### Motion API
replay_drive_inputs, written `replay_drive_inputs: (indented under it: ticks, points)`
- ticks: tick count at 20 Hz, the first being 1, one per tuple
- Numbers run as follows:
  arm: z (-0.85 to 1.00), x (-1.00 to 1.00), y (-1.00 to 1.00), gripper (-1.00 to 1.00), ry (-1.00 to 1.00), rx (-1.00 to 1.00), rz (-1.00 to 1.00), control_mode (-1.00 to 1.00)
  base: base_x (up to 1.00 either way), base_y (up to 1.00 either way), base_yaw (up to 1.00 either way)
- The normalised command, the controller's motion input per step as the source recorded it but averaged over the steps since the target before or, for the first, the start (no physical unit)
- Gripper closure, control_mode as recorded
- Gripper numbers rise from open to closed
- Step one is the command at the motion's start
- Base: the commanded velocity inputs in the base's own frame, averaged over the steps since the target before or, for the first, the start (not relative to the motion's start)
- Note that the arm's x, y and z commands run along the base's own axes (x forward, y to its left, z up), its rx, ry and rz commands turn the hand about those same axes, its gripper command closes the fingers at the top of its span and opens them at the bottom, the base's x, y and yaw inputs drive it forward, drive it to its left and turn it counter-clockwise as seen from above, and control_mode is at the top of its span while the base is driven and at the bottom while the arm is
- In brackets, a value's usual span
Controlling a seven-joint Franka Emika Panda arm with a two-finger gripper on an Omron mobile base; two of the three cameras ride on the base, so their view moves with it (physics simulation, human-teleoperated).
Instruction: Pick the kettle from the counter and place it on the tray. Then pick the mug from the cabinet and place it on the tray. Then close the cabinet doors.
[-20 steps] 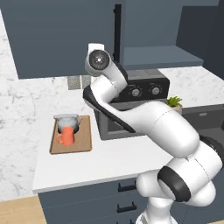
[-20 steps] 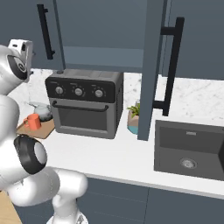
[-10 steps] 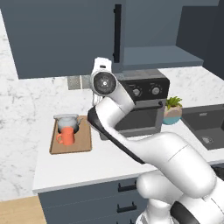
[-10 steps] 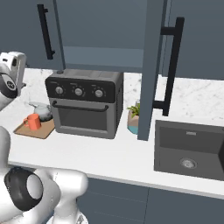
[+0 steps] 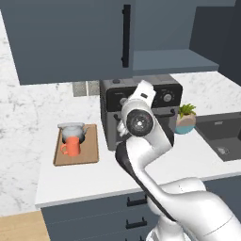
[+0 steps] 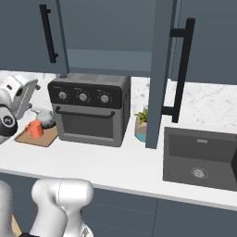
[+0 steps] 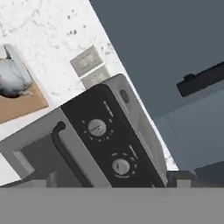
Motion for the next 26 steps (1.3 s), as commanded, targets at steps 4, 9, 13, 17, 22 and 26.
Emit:
replay_drive_inputs:
  ticks: [4, 9, 13, 17, 22, 26]
  points:
    - [-0.25, -0.68, -0.91, -1.00, -0.05, 0.34, -0.31, -1.00, 0.00, 0.00, 0.00]
    - [-0.45, -0.78, -0.92, -1.00, -0.01, 0.36, -0.31, -1.00, 0.00, 0.00, 0.00]
    - [-0.45, -0.66, -0.83, -1.00, 0.00, 0.41, -0.31, -1.00, 0.00, 0.00, 0.00]
    - [-0.45, -0.42, -0.80, -1.00, 0.00, 0.43, -0.31, -1.00, 0.00, 0.00, 0.00]
    - [-0.61, -0.28, -0.74, -1.00, -0.03, 0.42, -0.19, -1.00, 0.00, 0.00, 0.00]
    - [-0.39, -0.29, -0.86, -1.00, -0.33, 0.42, -0.04, -1.00, 0.00, 0.00, 0.00]
